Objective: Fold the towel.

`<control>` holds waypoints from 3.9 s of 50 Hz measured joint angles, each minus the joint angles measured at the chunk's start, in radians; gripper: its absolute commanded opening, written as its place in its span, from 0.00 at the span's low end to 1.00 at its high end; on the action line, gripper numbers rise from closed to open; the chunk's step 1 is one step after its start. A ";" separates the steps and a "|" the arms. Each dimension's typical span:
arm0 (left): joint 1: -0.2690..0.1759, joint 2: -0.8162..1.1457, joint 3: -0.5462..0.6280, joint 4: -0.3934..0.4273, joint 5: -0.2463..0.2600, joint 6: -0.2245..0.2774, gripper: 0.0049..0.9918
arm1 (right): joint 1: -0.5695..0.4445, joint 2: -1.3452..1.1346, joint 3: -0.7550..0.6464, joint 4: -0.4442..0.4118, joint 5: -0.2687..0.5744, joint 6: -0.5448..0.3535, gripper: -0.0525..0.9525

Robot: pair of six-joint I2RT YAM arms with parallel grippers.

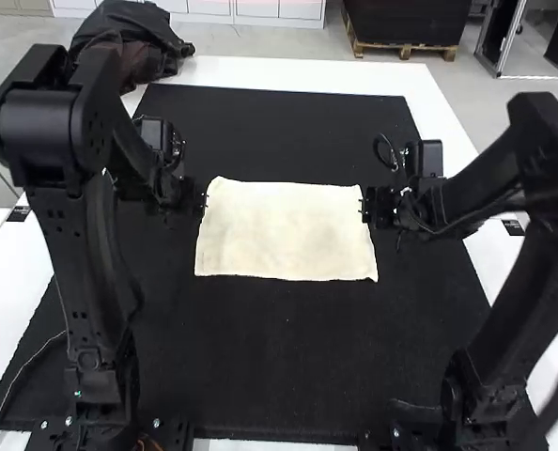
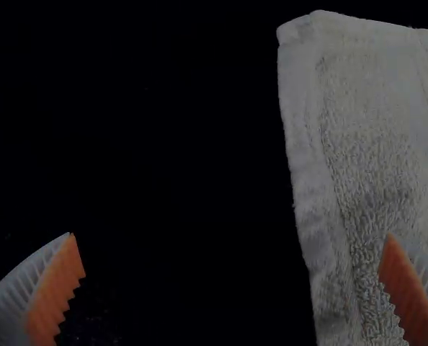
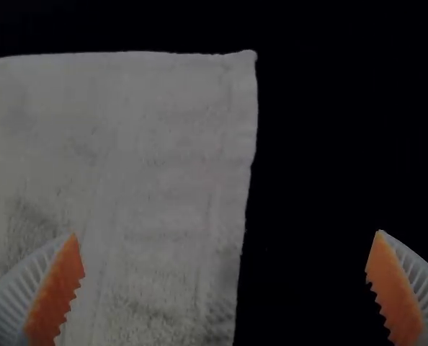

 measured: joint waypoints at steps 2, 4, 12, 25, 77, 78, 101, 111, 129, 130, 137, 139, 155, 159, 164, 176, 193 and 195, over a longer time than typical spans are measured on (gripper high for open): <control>-0.008 0.012 0.009 0.002 0.000 -0.001 0.97 | 0.000 0.020 0.005 0.010 -0.002 0.001 0.95; -0.017 0.024 0.019 0.010 0.000 -0.003 0.97 | 0.000 0.042 0.015 0.017 -0.005 0.001 0.95; -0.057 0.073 0.069 0.023 0.000 -0.016 0.97 | 0.000 0.110 0.069 0.023 -0.020 0.004 0.95; -0.093 0.166 0.140 0.022 0.000 -0.034 0.97 | 0.000 0.192 0.148 0.037 -0.032 0.005 0.95; -0.090 0.253 0.223 0.018 -0.013 -0.040 0.97 | 0.000 0.447 0.328 0.053 -0.054 0.007 0.95; -0.090 0.253 0.223 0.018 -0.013 -0.040 0.97 | 0.000 0.451 0.331 0.053 -0.054 0.007 0.95; -0.079 0.273 0.223 0.019 -0.027 -0.040 0.91 | 0.024 0.488 0.376 0.012 -0.043 -0.045 0.80; -0.084 0.301 0.223 0.082 -0.039 -0.036 0.02 | 0.023 0.501 0.386 0.018 -0.056 -0.059 0.03; -0.086 0.310 0.219 0.130 -0.042 -0.011 0.02 | 0.028 0.498 0.385 0.017 -0.077 -0.039 0.03; -0.085 0.309 0.217 0.132 -0.042 -0.010 0.02 | 0.027 0.497 0.385 0.015 -0.077 -0.038 0.03; -0.072 0.291 0.202 0.138 -0.042 -0.010 0.02 | 0.019 0.474 0.366 0.008 -0.100 -0.036 0.03; -0.067 0.283 0.197 0.138 -0.041 -0.010 0.02 | 0.016 0.460 0.357 0.005 -0.109 -0.034 0.03; -0.064 0.214 0.156 0.128 -0.028 -0.011 0.02 | -0.009 0.344 0.267 0.003 -0.164 -0.033 0.03; -0.065 0.193 0.143 0.127 -0.026 -0.014 0.02 | -0.015 0.327 0.244 0.003 -0.175 -0.033 0.03; -0.065 0.170 0.129 0.119 -0.026 -0.014 0.02 | -0.016 0.306 0.222 0.003 -0.187 -0.033 0.03; -0.064 0.077 0.069 0.095 -0.026 -0.014 0.02 | -0.021 0.210 0.196 -0.031 -0.208 -0.021 0.03; -0.065 -0.027 0.026 -0.006 -0.013 -0.013 0.02 | -0.031 0.122 0.146 -0.090 -0.243 0.031 0.03; -0.064 -0.034 0.018 -0.015 -0.012 -0.011 0.02 | -0.032 0.114 0.140 -0.102 -0.249 0.037 0.03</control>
